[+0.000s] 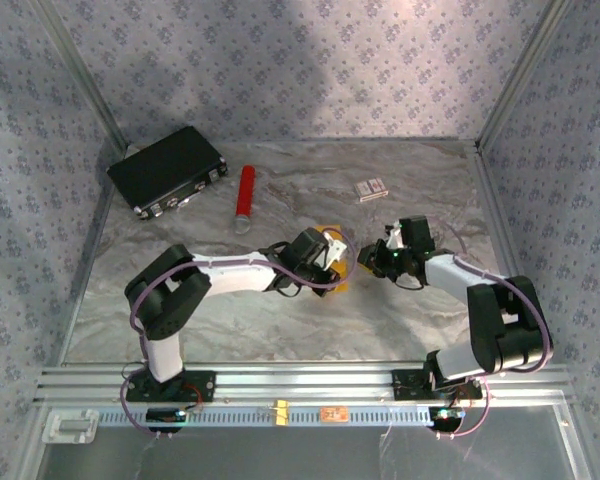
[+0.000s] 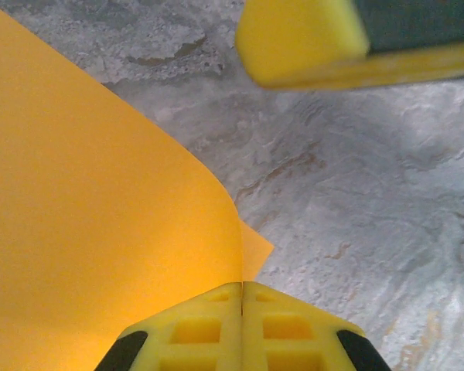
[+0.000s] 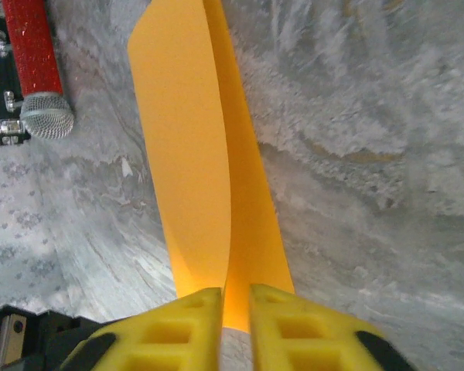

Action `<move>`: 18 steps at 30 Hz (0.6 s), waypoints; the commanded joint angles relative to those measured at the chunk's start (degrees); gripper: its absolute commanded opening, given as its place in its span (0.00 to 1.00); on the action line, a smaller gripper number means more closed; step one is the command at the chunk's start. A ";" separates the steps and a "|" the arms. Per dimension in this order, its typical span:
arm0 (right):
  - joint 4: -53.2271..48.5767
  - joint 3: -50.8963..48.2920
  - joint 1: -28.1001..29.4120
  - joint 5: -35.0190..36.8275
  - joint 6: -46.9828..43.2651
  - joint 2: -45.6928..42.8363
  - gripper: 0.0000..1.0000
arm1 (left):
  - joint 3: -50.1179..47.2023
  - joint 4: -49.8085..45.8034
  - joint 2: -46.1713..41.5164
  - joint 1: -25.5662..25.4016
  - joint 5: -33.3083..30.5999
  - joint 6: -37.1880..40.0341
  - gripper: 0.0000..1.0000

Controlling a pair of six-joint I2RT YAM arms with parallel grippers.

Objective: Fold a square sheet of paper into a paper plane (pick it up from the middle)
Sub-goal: Fold the triangle a second time at the center of the table.

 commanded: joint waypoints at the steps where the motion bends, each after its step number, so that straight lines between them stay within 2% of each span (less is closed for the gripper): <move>1: -0.27 0.03 1.97 -2.67 -1.43 2.50 0.10 | 0.28 1.91 -1.43 0.55 5.18 -1.65 0.00; 10: 4.26 1.62 5.39 -3.17 0.98 7.03 0.07 | 0.71 1.08 -1.02 0.91 4.62 -1.82 0.05; 18: 4.44 1.76 5.52 -3.28 1.02 7.58 0.06 | 2.58 -2.13 -0.60 0.87 0.71 0.18 0.21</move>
